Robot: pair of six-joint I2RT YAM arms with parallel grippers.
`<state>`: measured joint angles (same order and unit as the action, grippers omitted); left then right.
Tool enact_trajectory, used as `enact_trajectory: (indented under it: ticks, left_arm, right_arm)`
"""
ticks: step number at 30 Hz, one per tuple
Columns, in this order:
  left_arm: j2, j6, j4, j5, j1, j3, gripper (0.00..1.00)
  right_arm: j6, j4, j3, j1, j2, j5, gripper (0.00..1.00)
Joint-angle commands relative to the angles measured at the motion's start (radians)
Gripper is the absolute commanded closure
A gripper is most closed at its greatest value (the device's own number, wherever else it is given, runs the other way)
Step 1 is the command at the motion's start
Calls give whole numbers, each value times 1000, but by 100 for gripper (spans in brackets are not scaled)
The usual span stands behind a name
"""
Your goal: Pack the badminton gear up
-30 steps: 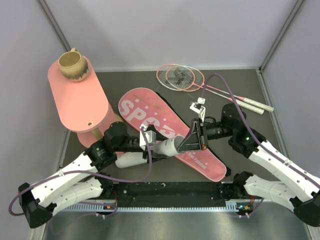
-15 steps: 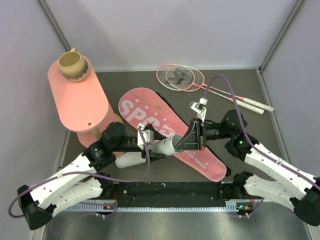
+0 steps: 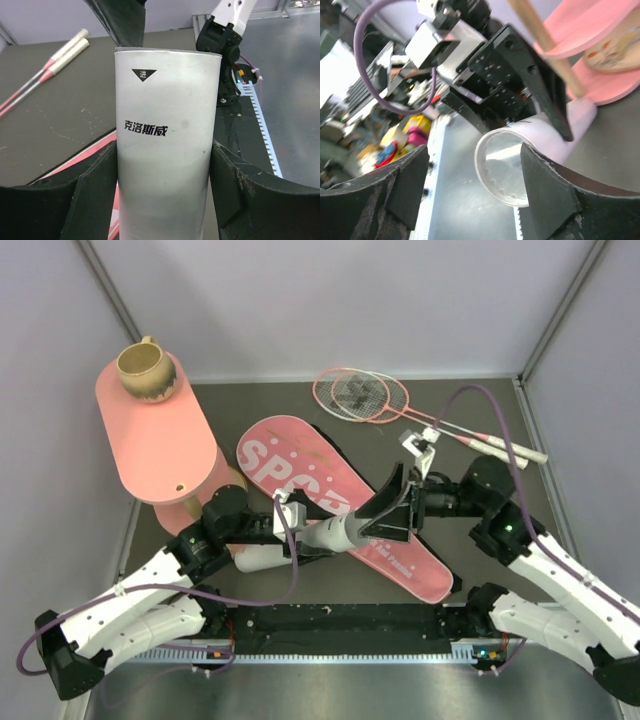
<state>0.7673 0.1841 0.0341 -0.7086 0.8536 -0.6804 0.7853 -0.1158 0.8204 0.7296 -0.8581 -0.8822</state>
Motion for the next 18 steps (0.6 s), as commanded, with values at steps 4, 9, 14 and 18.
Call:
enact_trajectory:
  ticks: [4,9,14,18]
  left_arm:
    - [-34,40,-146,-15,10,-11,100]
    - [-25,23,-149,-15,7,-21,100]
    - [3,-229,-270,164,9,-45,99]
    - [87,-441,-156,365,7,-204,99]
  right_arm:
    - [-256,321,95,-68,180,322,15]
    - [-317,395,21,-71,252,456,13]
    - [-281,176,-229,-49,306,390,9]
    - [-285,-23,-308,77,274,468,3]
